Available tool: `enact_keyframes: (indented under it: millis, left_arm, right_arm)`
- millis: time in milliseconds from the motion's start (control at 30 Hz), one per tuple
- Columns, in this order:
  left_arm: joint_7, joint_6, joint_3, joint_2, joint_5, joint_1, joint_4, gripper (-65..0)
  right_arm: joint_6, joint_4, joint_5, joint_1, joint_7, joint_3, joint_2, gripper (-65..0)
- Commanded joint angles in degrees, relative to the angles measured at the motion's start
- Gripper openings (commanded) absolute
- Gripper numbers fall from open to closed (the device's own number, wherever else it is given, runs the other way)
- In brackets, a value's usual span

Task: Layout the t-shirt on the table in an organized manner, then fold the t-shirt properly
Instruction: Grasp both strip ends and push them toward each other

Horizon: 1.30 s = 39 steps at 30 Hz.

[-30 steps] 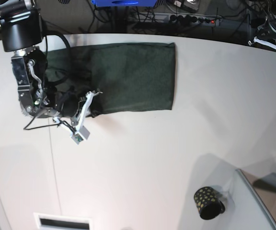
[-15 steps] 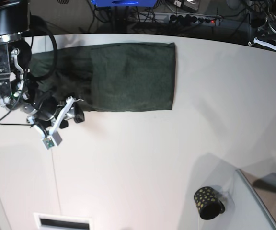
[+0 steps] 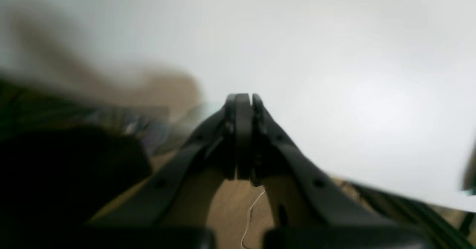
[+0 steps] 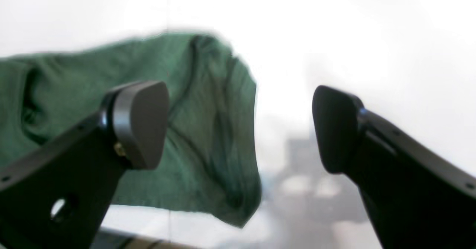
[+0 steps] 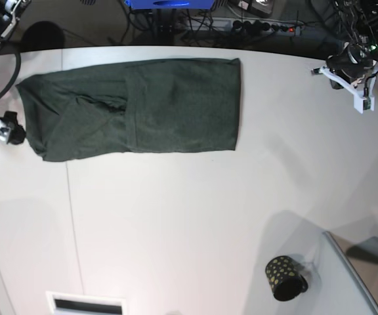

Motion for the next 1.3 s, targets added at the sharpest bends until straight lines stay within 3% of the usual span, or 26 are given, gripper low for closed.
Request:
enact_keyframes:
  millis: [0, 233, 567, 933, 1133, 1267]
  left_arm:
    - [-1.5, 0.0, 1.5, -0.8, -0.1, -0.5, 0.9, -65.0]
    - [-12.8, 0.2, 14.9, -0.8, 0.0, -1.7, -1.6, -65.0]
    - [-22.5, 0.2, 26.6, -0.2, 5.7, -6.0, -14.0, -65.0]
    - [-23.0, 0.3, 30.3, 2.8, 6.2, -10.8, -16.4, -65.0]
    - [-23.2, 0.3, 32.0, 5.0, 6.2, -14.2, -19.4, -65.0]
    - [-23.2, 0.3, 35.7, 5.3, 6.2, -15.4, -19.6, -65.0]
  right_arm:
    - [0.0, -2.2, 1.2, 1.4, 0.0, 1.8, 2.1, -7.4]
    - [0.0, -20.8, 1.4, 6.1, -0.3, 3.5, 7.0, -7.1]
    - [0.0, -21.2, 1.4, 4.4, -4.0, 1.0, 3.8, -7.1]
    - [0.0, -17.5, 1.4, -0.3, -4.1, -10.4, -1.6, -7.5]
    - [0.0, -8.4, 1.4, -4.8, -8.3, -13.0, -2.2, -7.8]
    - [0.0, -6.9, 1.4, -6.1, -8.0, -13.9, -1.9, -7.8]
